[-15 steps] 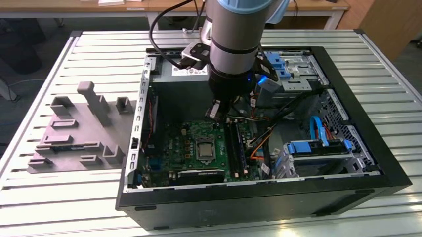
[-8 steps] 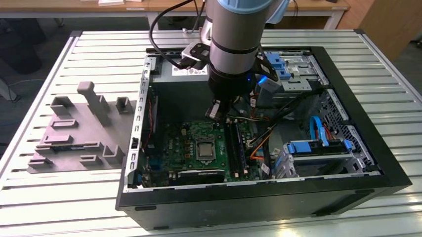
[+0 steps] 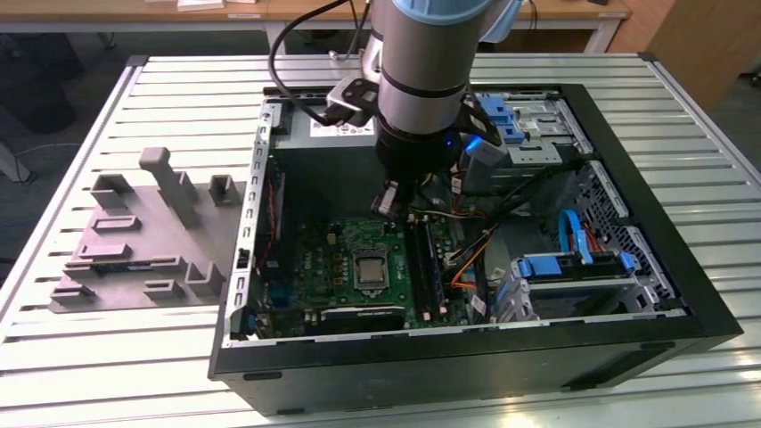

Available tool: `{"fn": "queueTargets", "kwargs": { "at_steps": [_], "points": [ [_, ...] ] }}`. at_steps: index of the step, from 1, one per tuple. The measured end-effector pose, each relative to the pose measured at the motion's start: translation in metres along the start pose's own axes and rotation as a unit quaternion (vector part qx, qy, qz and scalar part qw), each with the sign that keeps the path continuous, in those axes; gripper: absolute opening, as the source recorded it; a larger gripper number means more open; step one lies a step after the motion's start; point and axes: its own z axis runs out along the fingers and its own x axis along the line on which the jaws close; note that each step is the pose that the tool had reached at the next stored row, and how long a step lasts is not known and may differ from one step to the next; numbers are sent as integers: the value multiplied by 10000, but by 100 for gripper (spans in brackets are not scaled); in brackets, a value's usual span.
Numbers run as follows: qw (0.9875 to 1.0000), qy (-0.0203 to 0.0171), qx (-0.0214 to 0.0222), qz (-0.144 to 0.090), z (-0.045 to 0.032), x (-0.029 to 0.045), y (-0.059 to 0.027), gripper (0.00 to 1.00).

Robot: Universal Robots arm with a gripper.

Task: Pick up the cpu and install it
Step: 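Install the first cpu locking lever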

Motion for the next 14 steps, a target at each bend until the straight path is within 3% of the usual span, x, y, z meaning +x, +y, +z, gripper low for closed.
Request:
{"fn": "queueTargets", "kwargs": {
  "at_steps": [4, 14],
  "points": [
    [9997, 13, -2, -256, 1, 3, 1, 11],
    [9986, 27, -3, -528, 5, 64, -7, 11]
  ]
}}
